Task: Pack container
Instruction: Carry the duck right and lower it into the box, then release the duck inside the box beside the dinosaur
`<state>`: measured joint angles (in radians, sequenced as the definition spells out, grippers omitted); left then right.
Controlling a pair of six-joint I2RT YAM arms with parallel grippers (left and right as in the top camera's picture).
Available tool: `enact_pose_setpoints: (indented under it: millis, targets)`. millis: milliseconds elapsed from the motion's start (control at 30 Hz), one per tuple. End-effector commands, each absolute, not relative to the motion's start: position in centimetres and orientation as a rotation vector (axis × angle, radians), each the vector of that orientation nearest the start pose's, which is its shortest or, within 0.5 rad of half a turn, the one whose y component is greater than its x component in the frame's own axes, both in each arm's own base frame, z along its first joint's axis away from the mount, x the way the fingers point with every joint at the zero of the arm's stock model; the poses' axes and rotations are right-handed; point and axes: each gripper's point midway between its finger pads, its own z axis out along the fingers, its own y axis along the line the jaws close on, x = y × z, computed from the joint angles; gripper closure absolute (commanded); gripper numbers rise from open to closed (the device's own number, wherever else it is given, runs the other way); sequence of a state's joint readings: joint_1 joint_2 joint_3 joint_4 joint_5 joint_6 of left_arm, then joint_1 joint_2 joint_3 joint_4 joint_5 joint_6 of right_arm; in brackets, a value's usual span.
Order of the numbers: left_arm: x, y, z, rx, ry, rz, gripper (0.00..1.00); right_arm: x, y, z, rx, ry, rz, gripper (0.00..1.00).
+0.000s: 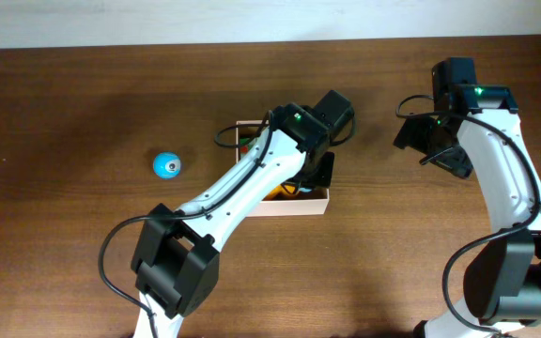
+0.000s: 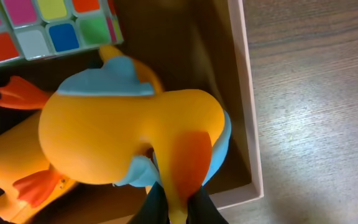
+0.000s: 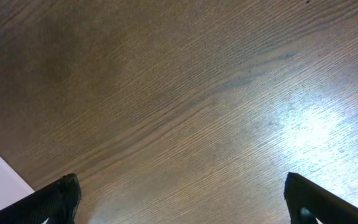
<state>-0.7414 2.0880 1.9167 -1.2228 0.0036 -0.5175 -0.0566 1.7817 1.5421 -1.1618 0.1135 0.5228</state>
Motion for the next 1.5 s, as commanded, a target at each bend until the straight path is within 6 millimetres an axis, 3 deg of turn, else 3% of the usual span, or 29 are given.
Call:
enact_pose_setpoints:
  millis: [0,67,167,267,633,933,1300,1467]
  targets:
    - [32.5,-30.2,11.6,0.33,2.993,-0.157,0.91,36.7,-4.2,13.3,0.862,2.81,-0.105,0.01]
    - [32.4,-30.2,11.5,0.332,2.998,-0.158,0.87,36.7,-4.2,13.3,0.862,2.81,-0.105,0.01]
    - [32.2,-30.2,11.5,0.335,3.007,-0.163,0.57,36.7,-4.2,13.3,0.862,2.81,-0.106,0.01]
    - [32.0,-30.4,11.5,0.337,3.014,-0.175,0.47,36.7,-4.2,13.3,0.862,2.81,-0.105,0.01]
    - [32.1,-30.5,11.7,0.335,3.01,-0.191,0.44,36.7,-4.2,13.3,0.862,2.81,-0.105,0.01]
    - [33.7,-31.0,13.9,0.382,2.937,-0.241,0.44,36.7,-4.2,13.3,0.862,2.81,-0.105,0.01]
    - [34.8,-29.8,14.0,0.385,2.906,-0.156,0.44,36.7,-4.2,13.3,0.862,2.81,-0.106,0.01]
    - [35.4,-27.8,13.3,0.39,2.889,0.022,0.44,36.7,-4.2,13.3,0.862,2.81,-0.106,0.01]
